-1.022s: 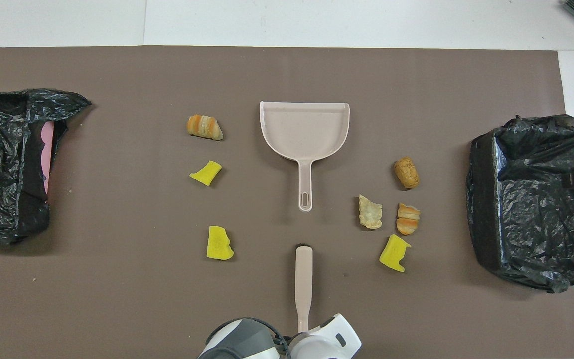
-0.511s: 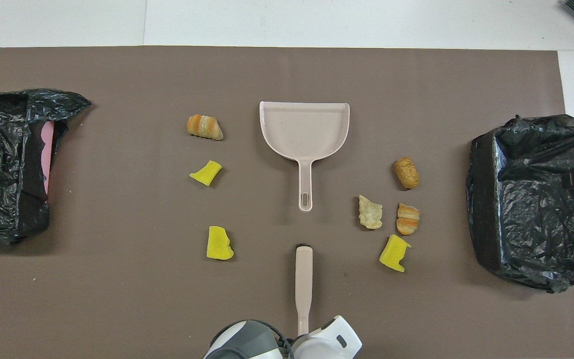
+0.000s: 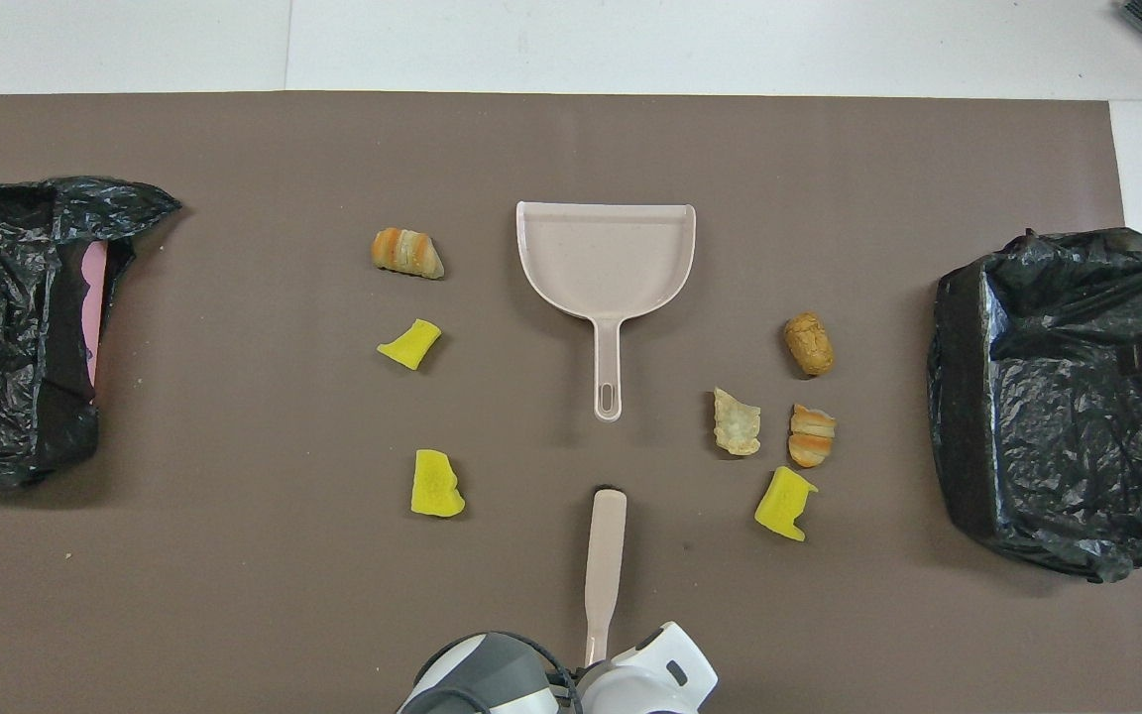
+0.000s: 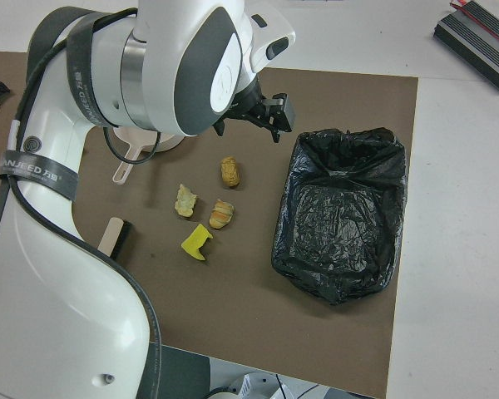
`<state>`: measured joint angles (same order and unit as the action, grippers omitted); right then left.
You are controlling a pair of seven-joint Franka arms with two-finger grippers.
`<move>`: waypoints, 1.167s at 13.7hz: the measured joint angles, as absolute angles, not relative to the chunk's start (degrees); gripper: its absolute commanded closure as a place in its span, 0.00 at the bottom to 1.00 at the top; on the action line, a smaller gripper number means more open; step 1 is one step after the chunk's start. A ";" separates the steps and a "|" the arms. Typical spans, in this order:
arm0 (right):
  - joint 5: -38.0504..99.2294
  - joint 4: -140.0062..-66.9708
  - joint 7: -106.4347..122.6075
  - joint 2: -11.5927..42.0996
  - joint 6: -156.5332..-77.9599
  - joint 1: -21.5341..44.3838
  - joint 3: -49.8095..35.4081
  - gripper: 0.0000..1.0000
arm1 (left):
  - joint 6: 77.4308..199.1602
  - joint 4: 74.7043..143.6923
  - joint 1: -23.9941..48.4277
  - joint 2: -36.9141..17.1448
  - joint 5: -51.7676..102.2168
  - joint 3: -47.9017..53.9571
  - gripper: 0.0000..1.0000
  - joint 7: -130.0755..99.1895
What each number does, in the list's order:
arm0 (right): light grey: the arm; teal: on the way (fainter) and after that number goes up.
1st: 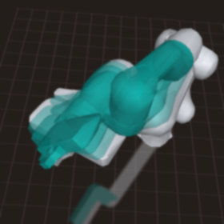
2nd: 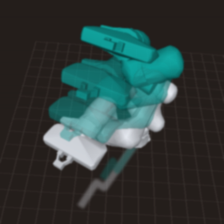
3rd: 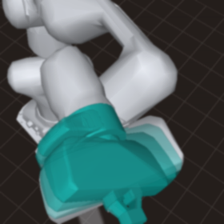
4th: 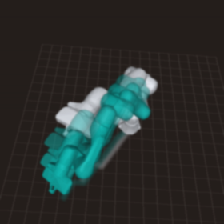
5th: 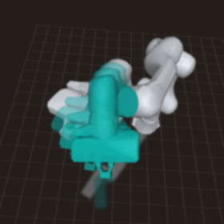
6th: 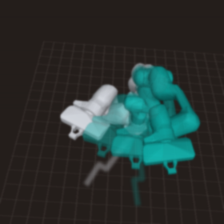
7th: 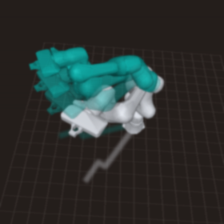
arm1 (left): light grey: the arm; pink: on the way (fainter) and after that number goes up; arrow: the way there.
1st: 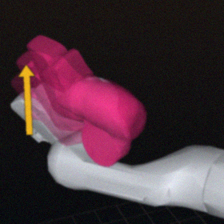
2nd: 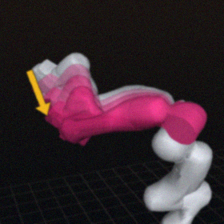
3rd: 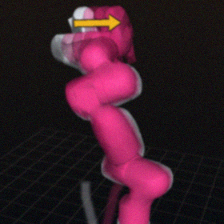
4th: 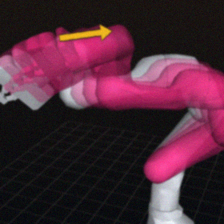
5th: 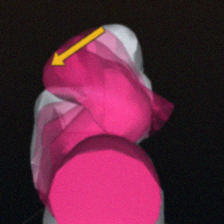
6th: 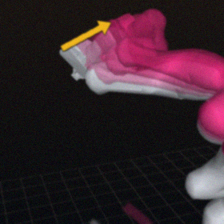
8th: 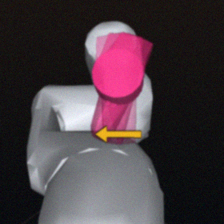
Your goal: Sweep and dump trash in bin
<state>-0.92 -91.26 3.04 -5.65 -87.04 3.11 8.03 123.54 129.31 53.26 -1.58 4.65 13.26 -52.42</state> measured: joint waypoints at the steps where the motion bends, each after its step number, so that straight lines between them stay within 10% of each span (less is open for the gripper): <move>1: -0.92 -91.26 3.04 -5.65 -87.04 3.11 8.03 0.00 | 123.29 129.21 53.25 -1.41 4.65 13.12 1.00 -52.42; 16: -0.86 -90.28 -9.43 2.16 -93.95 15.19 6.00 0.00 | 107.69 124.38 31.90 1.89 -7.00 11.56 1.00 -43.43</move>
<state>-0.86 -90.28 -9.43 2.16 -93.95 15.19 6.00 107.69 124.38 31.90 1.89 -7.00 11.56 -43.43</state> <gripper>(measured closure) 0.000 0.740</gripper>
